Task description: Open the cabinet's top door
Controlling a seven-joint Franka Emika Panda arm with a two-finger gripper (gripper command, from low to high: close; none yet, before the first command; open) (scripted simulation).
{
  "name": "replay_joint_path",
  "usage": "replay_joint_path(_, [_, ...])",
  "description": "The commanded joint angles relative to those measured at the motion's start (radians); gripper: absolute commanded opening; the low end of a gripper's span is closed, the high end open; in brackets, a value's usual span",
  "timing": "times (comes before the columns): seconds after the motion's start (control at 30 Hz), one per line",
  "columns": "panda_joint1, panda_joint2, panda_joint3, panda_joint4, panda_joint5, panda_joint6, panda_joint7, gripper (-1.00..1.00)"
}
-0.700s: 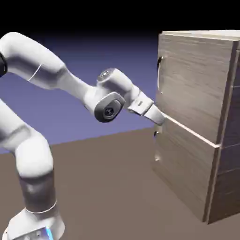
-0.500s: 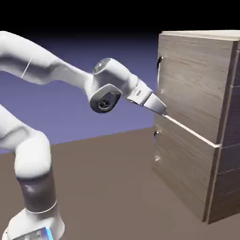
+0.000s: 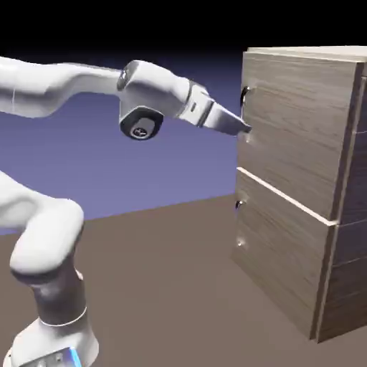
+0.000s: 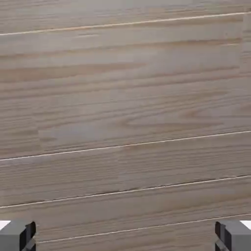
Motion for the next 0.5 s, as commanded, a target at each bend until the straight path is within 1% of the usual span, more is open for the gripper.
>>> replay_joint_path(0.0, [-0.018, -0.013, 0.021, 0.008, 0.044, -0.003, -0.023, 0.0])
replay_joint_path(0.47, [-0.276, -0.196, 0.313, 0.114, 0.653, -0.05, -0.344, 0.0])
